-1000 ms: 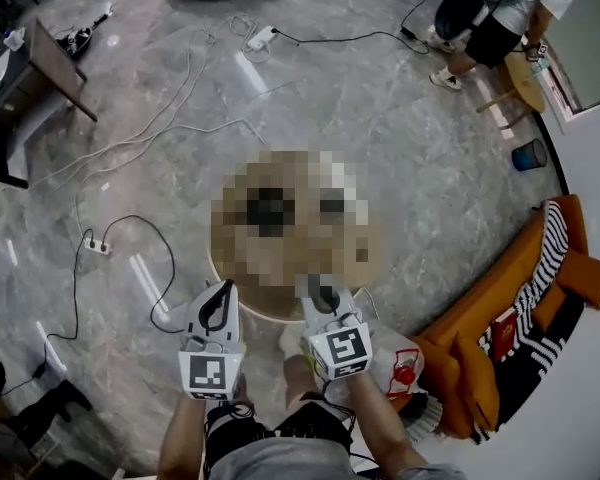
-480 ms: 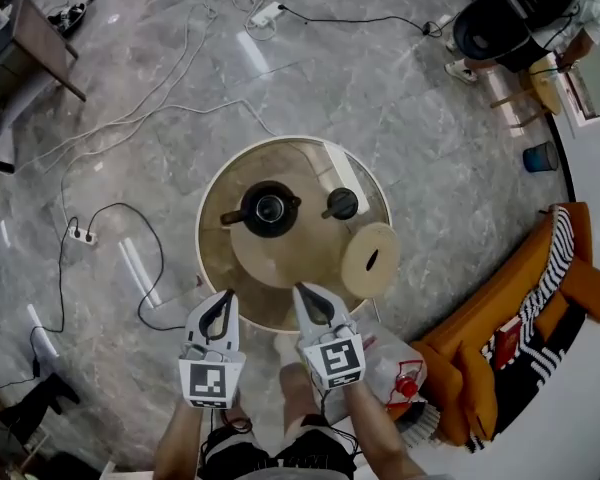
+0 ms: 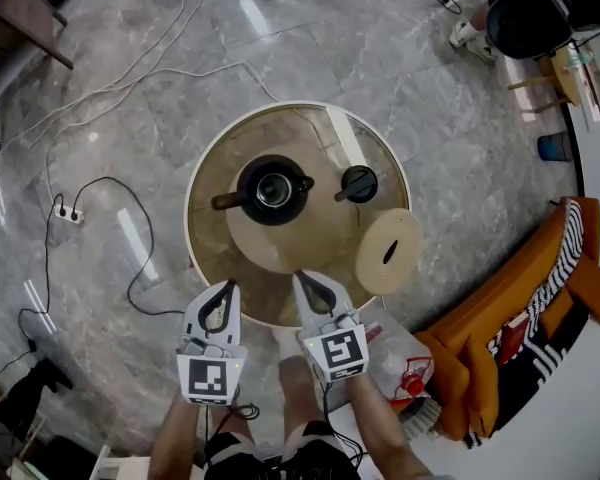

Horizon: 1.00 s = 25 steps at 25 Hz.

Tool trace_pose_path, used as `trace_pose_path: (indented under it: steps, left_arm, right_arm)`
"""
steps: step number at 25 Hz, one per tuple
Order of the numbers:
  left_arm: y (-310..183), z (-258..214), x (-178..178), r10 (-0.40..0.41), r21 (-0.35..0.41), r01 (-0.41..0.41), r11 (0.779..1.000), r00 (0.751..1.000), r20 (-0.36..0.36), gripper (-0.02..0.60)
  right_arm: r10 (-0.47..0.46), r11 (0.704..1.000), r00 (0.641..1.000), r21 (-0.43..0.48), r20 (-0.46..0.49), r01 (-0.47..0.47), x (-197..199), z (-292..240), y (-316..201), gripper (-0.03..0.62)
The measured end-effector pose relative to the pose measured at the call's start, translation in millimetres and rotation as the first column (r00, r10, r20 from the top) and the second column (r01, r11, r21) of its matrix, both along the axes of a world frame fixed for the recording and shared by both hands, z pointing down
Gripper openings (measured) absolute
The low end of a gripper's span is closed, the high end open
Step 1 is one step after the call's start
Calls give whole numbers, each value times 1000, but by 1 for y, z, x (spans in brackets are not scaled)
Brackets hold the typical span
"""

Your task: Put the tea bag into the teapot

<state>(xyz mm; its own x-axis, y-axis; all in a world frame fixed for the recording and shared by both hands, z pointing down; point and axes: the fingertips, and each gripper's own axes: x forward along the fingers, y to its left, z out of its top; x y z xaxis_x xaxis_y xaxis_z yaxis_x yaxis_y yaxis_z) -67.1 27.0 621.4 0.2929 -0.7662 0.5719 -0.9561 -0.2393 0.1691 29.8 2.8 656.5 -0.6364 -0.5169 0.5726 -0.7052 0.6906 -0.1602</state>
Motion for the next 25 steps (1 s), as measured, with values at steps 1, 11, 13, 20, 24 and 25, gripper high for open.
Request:
trace_pose_path:
  steps: [1, 11, 13, 20, 24, 25]
  left_arm:
    - [-1, 7, 1, -2, -5, 2, 1000, 1000, -4, 15]
    - [0, 64, -3, -1, -28, 1, 1000, 1000, -7, 15]
    - [2, 72, -3, 9, -24, -9, 1000, 1000, -2, 15]
    - [6, 105, -10, -12, -54, 11, 998, 1000, -3, 15]
    - [10, 116, -14, -23, -70, 22, 997, 1000, -4, 15]
    - [11, 118, -16, -25, -71, 25, 997, 1000, -4, 15]
  right_arm:
    - [-4, 1000, 1000, -6, -5, 4, 0, 7, 0, 0]
    - [-19, 998, 1000, -64, 9, 20, -4, 67, 6, 0]
    - [-13, 998, 1000, -64, 14, 14, -4, 78, 6, 0]
    - [-44, 995, 999, -86, -8, 43, -15, 122, 11, 83]
    - [-55, 993, 998, -104, -21, 52, -20, 143, 15, 129]
    - [-57, 992, 998, -111, -25, 54, -22, 147, 15, 130]
